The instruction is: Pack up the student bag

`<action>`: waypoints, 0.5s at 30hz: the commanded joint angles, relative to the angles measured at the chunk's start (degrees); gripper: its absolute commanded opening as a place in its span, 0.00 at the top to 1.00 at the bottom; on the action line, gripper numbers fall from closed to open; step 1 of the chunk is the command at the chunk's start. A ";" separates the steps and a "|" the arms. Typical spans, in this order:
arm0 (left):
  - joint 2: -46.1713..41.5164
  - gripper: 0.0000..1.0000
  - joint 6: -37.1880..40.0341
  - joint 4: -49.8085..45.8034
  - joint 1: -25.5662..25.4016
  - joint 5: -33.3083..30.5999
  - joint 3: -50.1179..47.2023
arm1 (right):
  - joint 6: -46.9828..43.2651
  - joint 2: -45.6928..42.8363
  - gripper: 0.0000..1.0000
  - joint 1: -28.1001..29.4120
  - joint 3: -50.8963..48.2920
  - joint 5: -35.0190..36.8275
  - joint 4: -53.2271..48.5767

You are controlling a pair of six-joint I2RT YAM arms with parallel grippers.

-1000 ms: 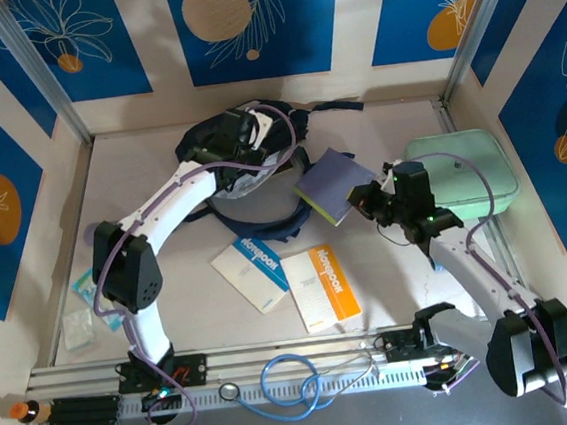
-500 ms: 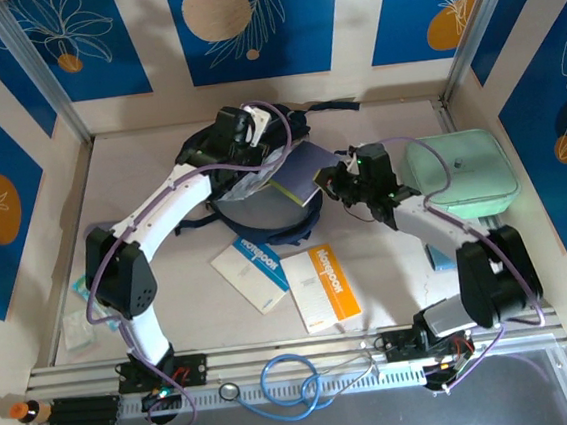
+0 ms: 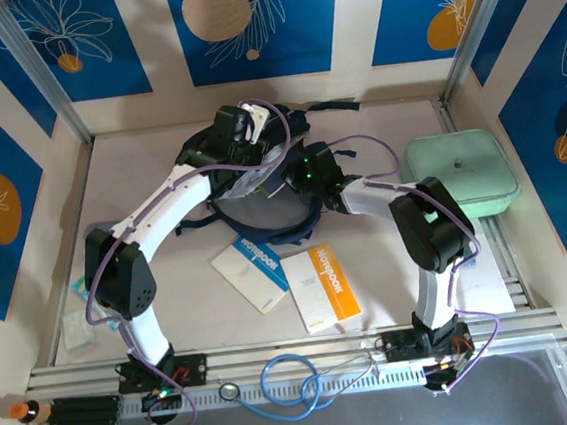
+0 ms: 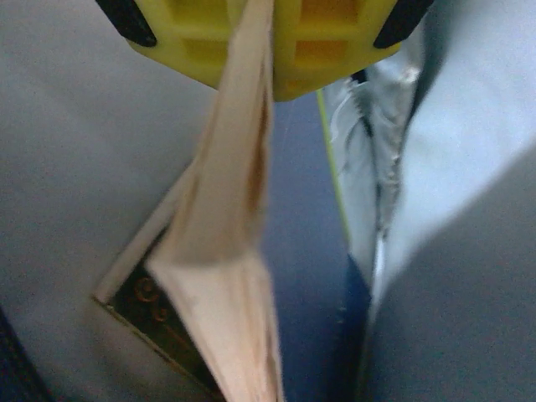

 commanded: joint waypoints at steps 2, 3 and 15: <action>-2.47 1.00 -2.42 7.64 0.11 -0.84 3.42 | 0.46 2.92 1.00 1.64 3.93 6.44 2.75; -2.30 1.00 -2.55 7.72 0.10 -0.72 3.62 | 0.98 3.63 1.00 1.88 4.55 6.47 2.69; -1.58 1.00 -4.14 7.52 0.87 1.96 4.39 | 8.28 11.87 0.98 1.71 11.39 3.80 4.35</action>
